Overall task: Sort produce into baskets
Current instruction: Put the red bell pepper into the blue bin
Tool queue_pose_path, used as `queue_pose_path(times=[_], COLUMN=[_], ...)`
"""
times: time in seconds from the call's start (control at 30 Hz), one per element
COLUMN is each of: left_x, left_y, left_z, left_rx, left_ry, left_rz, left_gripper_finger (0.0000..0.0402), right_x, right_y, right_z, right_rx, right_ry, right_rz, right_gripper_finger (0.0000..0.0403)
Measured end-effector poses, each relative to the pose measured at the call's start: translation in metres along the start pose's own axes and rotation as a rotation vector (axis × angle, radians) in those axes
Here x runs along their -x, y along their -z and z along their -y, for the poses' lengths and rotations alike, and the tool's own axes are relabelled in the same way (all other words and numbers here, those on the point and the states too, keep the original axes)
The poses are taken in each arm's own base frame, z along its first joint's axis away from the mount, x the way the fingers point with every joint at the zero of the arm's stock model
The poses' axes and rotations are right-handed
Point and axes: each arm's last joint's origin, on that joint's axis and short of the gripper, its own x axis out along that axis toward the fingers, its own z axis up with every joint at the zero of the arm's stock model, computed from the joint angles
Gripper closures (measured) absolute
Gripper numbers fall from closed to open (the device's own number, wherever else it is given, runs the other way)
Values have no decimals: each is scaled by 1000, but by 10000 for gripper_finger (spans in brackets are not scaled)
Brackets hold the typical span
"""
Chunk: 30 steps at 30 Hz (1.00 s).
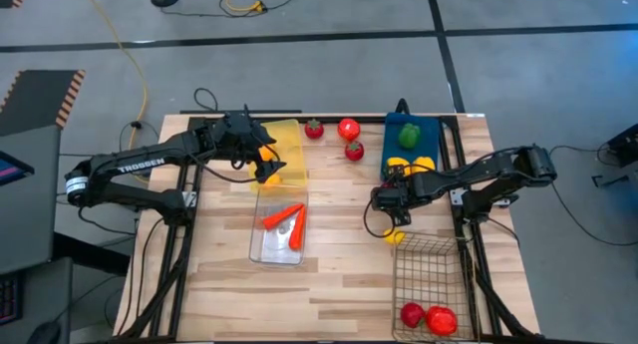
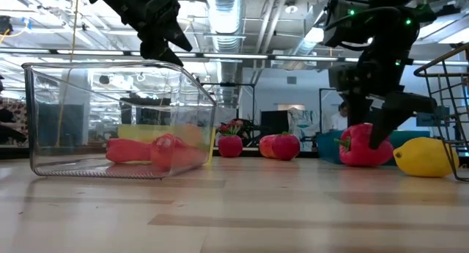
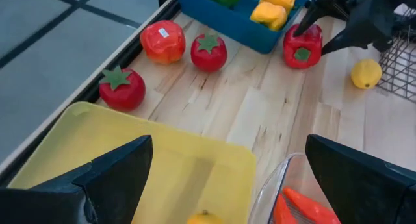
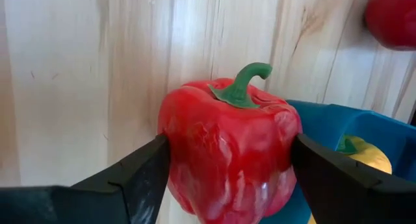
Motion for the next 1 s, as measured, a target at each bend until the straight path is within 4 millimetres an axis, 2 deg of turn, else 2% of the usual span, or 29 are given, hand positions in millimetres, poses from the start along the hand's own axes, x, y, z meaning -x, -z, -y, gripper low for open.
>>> queue_pose_path(times=[0.27,0.43,0.7,1.0], left_x=[0,0,0,0], left_y=[0,0,0,0], left_z=[0,0,0,0], left_rx=[11,11,11,11], left_ry=[0,0,0,0], left_rz=[1,1,2,2], left_gripper_finger=[10,10,10,10], right_x=[2,10,22,46], right_y=[-6,-14,-25,-39], right_z=[1,4,11,37], right_rx=[-29,-114,-142,-229], right_ry=[-5,-33,-28,-17], right_rz=[36,73,123,165], right_gripper_finger=[79,80,80,97])
